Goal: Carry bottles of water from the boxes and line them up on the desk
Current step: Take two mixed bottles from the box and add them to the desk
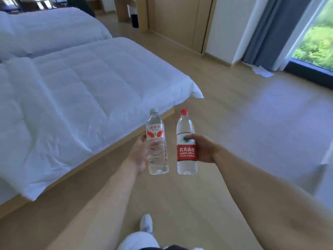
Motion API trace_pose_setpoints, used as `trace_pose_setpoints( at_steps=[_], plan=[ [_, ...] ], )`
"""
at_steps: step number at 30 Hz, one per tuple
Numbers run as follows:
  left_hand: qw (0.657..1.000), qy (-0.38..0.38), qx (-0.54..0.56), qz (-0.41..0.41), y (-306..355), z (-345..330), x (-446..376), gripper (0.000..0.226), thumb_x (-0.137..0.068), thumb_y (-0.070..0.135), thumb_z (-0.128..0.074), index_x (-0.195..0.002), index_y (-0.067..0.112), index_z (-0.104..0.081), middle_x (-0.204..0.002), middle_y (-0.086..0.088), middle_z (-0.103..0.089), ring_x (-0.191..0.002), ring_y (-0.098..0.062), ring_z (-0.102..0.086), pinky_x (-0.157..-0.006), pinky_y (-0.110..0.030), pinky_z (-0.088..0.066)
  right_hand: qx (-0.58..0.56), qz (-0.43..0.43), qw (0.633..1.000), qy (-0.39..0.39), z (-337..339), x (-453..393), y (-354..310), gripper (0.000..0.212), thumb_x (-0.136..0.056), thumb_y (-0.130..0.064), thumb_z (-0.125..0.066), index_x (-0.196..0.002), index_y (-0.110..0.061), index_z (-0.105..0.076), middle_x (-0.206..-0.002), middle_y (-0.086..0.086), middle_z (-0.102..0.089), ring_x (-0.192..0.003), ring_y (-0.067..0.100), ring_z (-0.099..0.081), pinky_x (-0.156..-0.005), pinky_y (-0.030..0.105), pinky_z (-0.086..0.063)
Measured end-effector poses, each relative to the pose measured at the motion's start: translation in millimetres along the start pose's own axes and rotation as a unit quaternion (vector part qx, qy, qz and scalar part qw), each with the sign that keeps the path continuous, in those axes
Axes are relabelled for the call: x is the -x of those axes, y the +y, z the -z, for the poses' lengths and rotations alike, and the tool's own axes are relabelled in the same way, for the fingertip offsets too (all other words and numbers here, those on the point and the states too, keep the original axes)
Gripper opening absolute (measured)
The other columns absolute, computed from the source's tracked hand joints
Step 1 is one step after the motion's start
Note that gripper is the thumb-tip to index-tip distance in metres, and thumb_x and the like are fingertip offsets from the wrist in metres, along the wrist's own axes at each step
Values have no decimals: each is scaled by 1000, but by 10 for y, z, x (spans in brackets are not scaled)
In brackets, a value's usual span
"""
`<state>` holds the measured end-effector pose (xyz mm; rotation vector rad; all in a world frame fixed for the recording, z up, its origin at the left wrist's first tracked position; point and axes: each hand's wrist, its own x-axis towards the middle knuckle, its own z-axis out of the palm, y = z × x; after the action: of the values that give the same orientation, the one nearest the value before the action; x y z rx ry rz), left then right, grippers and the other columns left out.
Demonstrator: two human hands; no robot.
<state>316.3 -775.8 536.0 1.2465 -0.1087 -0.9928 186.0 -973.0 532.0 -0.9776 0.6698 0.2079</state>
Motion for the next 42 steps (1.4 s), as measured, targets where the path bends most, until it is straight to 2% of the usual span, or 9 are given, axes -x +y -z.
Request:
trace_pose_setpoints(
  at_steps=[6,11,16,22,25,29,34,39,42],
  plan=[
    [992,-103,-55,46,9,-680,-853,77,-72,10,-84,-138,-1,-47,-113,-23,-61,-95,-36,-63,-83,-50,-54,-64,41,992,101,768,42,-186,34,-96,-27,-56,-123,-6,-54,-99,13,-68,-87,26,-67,-83,43,-55],
    [980,-163,-85,81,83,-1098,-1708,53,-82,9,-80,-129,6,-56,-124,-21,-64,-100,-36,-68,-81,-51,-58,-80,81,978,177,1296,-132,-514,58,-81,-29,-69,-131,-6,-53,-116,19,-64,-98,31,-64,-96,52,-50],
    [970,-193,-103,104,327,-1516,-2439,62,-77,23,-81,-131,7,-55,-133,-22,-61,-105,-35,-69,-83,-51,-60,-123,104,959,234,1676,-340,-915,60,-75,-27,-74,-128,-6,-57,-113,18,-68,-96,32,-68,-85,49,-56],
    [953,-239,-138,121,572,-2075,-3191,53,-87,11,-75,-135,5,-53,-132,-25,-61,-98,-34,-68,-88,-54,-55,-165,130,937,279,2082,-484,-1384,55,-76,-28,-73,-122,-3,-60,-99,14,-72,-87,28,-70,-79,45,-57],
    [949,-248,-142,134,635,-2402,-3483,57,-88,6,-72,-139,6,-48,-125,-25,-64,-97,-35,-66,-87,-54,-54,-182,136,927,299,2322,-517,-1601,50,-81,-27,-71,-123,-1,-60,-101,15,-70,-90,29,-67,-88,49,-55],
    [945,-257,-145,138,687,-2833,-3874,55,-88,4,-71,-139,8,-49,-114,-20,-67,-93,-35,-67,-74,-45,-57,-182,125,918,330,2733,-582,-1917,48,-89,-27,-68,-128,-1,-57,-110,18,-64,-98,32,-62,-101,54,-48],
    [951,-233,-145,140,698,-3384,-4495,57,-84,3,-75,-135,10,-51,-111,-21,-70,-87,-34,-71,-67,-45,-59,-168,116,922,330,3443,-789,-2374,46,-88,-30,-70,-125,-5,-59,-105,15,-65,-97,31,-62,-98,51,-52],
    [959,-205,-148,127,735,-4047,-5158,57,-83,3,-76,-135,12,-54,-119,-25,-69,-95,-38,-70,-80,-53,-58,-143,104,934,309,4272,-1014,-2999,45,-86,-31,-73,-122,-8,-60,-104,15,-66,-97,32,-63,-96,51,-53],
    [964,-187,-149,119,820,-4440,-5471,55,-83,6,-77,-133,14,-56,-117,-22,-71,-95,-38,-71,-79,-52,-58,-128,90,944,292,4702,-1097,-3394,42,-86,-31,-73,-120,-9,-63,-103,15,-67,-96,31,-63,-93,51,-54]
  ],
)
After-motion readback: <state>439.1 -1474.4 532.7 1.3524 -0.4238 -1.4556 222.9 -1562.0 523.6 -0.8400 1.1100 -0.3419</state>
